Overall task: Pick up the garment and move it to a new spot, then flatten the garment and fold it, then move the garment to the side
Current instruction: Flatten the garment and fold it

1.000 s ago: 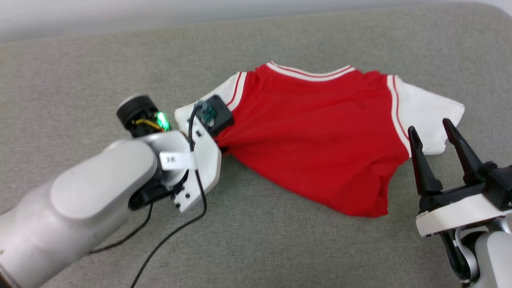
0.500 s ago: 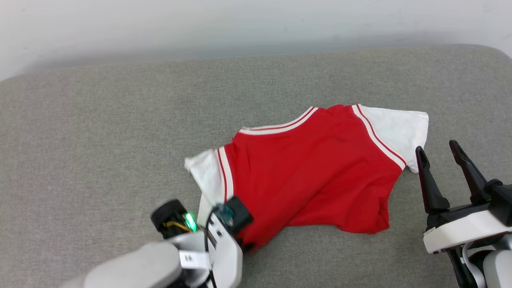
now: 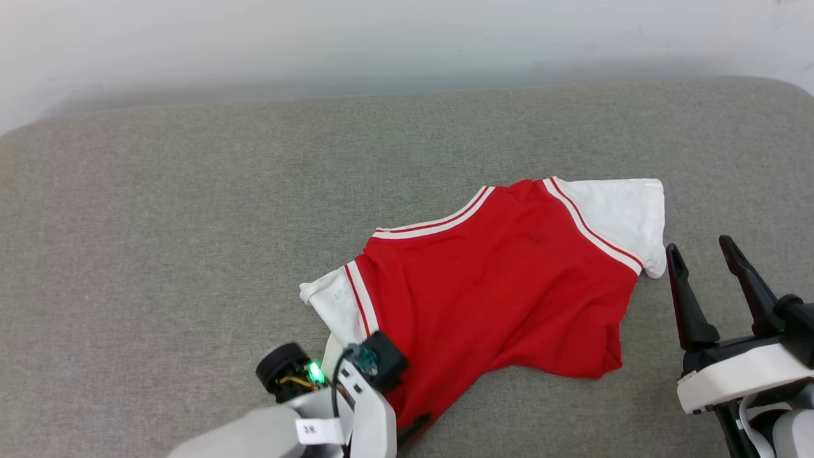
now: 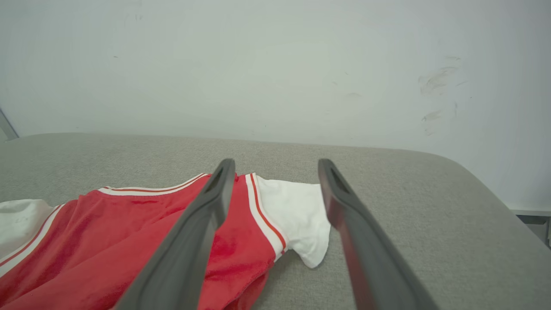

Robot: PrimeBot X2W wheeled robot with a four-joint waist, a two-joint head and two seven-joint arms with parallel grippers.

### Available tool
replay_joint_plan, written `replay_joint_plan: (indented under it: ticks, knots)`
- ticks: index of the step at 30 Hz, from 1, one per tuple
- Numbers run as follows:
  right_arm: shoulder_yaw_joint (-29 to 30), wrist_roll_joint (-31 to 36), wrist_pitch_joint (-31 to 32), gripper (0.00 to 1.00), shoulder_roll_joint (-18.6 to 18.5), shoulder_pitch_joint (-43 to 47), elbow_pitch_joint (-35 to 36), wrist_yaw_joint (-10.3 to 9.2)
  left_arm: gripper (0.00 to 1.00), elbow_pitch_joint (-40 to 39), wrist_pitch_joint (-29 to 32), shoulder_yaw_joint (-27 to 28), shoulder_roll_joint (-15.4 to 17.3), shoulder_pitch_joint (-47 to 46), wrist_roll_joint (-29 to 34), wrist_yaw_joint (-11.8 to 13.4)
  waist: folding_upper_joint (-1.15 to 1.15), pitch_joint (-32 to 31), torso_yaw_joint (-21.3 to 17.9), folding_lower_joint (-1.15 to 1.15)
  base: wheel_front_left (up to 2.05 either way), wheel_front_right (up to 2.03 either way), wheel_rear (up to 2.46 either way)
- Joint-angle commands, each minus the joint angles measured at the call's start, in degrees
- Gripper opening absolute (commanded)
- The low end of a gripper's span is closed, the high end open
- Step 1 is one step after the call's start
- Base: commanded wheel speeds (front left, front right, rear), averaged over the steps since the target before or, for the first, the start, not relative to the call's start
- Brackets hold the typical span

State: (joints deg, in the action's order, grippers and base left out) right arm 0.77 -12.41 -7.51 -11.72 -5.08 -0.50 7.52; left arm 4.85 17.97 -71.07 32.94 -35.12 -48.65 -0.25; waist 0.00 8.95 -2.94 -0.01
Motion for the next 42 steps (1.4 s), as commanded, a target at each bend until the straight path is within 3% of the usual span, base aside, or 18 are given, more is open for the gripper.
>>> replay_joint_plan:
  ticks: [1, 12, 22, 28, 42]
  knots:
    - [0.12, -0.29, 0.1, 1.0, 0.28, 0.7, 0.17, -0.06, 1.0, -0.35, -0.47, 0.58, 0.2, -0.6, -0.01, 0.24, 0.0, -0.19, 0.17, 0.01, 0.0, 0.0, 0.0]
    - [0.04, -0.23, -0.02, 1.0, 1.15, 0.91, 0.29, -0.06, 1.0, -6.11, -5.01, 11.66, 6.48, -9.53, -1.3, 2.54, 0.0, -0.86, 0.49, 0.01, 0.0, 0.0, 0.0]
    - [-0.04, -0.21, -0.5, 1.0, 1.13, -0.3, -0.26, -0.06, 1.0, -2.44, 4.64, 14.26, 9.88, -16.54, -6.45, 0.0, 0.0, 0.77, -1.01, 0.01, 0.0, 0.0, 0.0]
    - [-0.22, -0.12, -0.95, 1.0, 1.21, -1.71, -0.46, -0.06, 1.0, 2.82, 10.2, 13.55, 7.76, -20.47, -8.52, -1.72, 0.0, 3.42, -1.71, 0.01, 0.0, 0.0, 0.0]
    - [-2.51, 0.17, -2.74, 1.0, 1.68, -7.02, -2.18, -0.06, 1.0, 21.06, 20.51, 7.49, -1.22, -27.9, -9.03, -6.24, 0.0, 10.43, -5.41, 0.01, 0.0, 0.0, 0.0]
